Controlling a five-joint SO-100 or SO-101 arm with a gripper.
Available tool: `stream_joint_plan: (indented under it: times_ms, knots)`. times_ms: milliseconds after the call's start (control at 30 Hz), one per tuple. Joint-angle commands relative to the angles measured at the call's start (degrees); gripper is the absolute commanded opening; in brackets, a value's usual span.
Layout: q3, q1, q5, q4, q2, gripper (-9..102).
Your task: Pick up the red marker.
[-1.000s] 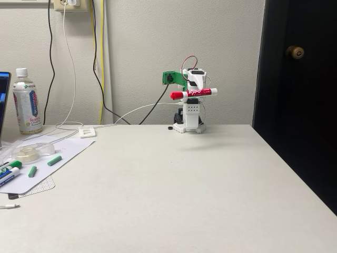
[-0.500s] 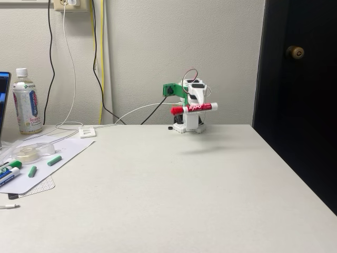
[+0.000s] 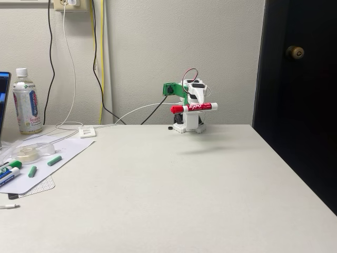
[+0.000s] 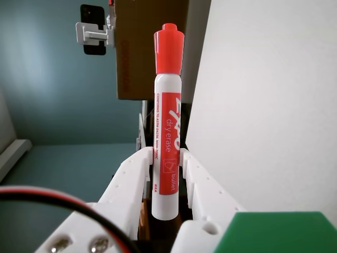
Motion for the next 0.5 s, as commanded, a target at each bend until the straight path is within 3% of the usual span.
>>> stream_joint_plan:
  times_ms: [0, 467]
  knots:
    - [-0.5, -0.1, -0.4, -0.3, 0.6, 0]
    - [0.3, 0.0, -1.4, -0.7, 0.6, 0]
